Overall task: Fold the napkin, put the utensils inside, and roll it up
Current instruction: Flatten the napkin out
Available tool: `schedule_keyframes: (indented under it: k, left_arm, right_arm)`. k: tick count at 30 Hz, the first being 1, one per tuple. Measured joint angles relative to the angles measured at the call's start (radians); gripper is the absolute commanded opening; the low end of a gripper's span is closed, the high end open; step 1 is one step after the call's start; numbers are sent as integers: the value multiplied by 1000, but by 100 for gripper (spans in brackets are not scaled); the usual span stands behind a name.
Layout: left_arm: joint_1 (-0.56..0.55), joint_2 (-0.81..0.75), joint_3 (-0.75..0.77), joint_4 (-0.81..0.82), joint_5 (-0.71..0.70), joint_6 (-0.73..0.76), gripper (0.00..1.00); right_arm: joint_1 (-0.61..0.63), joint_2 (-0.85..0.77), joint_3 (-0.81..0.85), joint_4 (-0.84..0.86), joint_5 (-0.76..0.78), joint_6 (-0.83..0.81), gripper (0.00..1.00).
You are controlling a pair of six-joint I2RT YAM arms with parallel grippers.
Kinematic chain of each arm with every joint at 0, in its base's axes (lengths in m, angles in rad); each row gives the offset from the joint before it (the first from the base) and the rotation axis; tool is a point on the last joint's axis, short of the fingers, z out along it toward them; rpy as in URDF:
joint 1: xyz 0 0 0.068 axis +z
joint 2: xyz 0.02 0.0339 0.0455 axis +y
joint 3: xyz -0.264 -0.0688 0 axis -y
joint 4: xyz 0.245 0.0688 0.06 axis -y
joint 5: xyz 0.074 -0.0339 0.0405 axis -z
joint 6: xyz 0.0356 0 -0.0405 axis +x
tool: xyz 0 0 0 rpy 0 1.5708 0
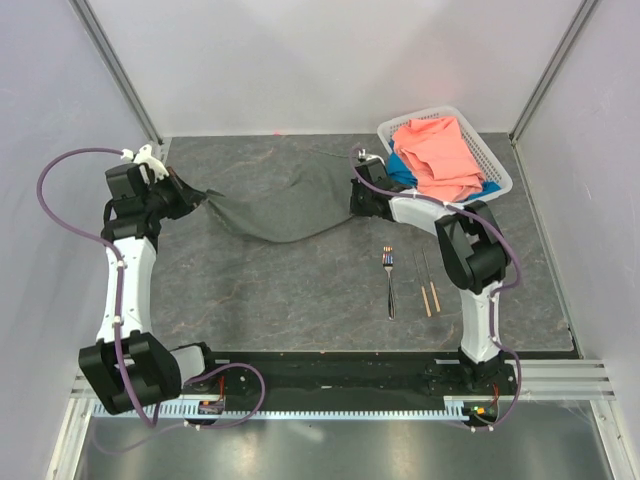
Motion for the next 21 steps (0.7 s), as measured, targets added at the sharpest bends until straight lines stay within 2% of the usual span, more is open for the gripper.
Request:
schedule_keyframes:
  k: [4, 9, 14, 17, 20, 21]
  left_arm:
    - [0, -37, -7, 41, 60, -1, 2]
    - [0, -81, -16, 78, 108, -33, 2]
    - [0, -104, -30, 87, 134, -77, 2]
    - [0, -112, -30, 85, 127, -90, 2]
    - [1, -111, -37, 75, 93, -90, 2]
    - [6, -109, -46, 72, 77, -90, 2]
  right_arm:
    - [0, -129, -57, -47, 66, -42, 0]
    - [1, -439, -135, -120, 175, -98, 0]
    - [1, -701, -124, -142, 270, -151, 0]
    - [1, -707, -60, -144, 287, -170, 0]
    - [1, -589, 66, -142, 279, -183, 5]
    - [1, -526, 119, -135, 271, -185, 23]
